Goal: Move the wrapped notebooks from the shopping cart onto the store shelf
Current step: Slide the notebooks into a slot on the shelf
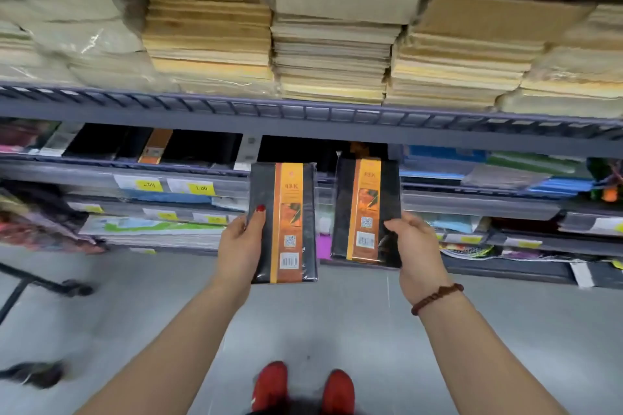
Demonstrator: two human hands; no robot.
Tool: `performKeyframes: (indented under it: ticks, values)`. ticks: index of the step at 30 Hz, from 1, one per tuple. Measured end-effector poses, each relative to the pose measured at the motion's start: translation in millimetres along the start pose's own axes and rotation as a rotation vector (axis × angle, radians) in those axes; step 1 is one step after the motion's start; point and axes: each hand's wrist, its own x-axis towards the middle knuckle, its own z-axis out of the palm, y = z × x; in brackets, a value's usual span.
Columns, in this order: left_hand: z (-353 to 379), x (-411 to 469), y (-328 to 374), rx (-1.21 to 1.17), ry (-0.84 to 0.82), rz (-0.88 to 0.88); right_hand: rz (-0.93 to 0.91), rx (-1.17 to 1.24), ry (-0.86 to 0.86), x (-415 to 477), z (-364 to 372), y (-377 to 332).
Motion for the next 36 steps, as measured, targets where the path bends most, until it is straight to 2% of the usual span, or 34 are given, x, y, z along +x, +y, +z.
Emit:
performKeyframes:
  ticks: [7,12,15,19,22,26,33,36]
  values:
    - [21.7,28.3,-14.0,-0.036,0.048,0.015,-0.086,-0.06,-0.112,49.5,5.5,-4.5]
    - [28.6,43.8,-23.1,-0.069,0.029,0.027,-0.101,0.005,-0.087,76.4,8.4,6.8]
    - [32.2,51.7,-27.1,-0.089,0.03,0.038,-0.269,0.018,-0.084,74.5,5.0,13.8]
    - [36.7,57.9,-31.2,-0.136,0.029,0.039,-0.666,-0.353,-0.096,64.0,-6.2,37.0]
    - [37.2,60.9,-33.7,-0.152,0.031,0.049,-0.819,-0.532,-0.074,66.9,-10.7,50.3]
    - [35.3,62.0,-36.3,-0.161,0.035,0.06,-1.069,-0.78,0.095,77.7,-3.6,48.1]
    - [33.4,58.8,-36.6,-0.163,0.04,0.076,-1.267,-1.007,0.184,103.8,19.9,32.3]
    - [33.5,57.9,-37.3,-0.153,0.05,0.093,-1.294,-1.056,0.203,111.3,29.9,26.3]
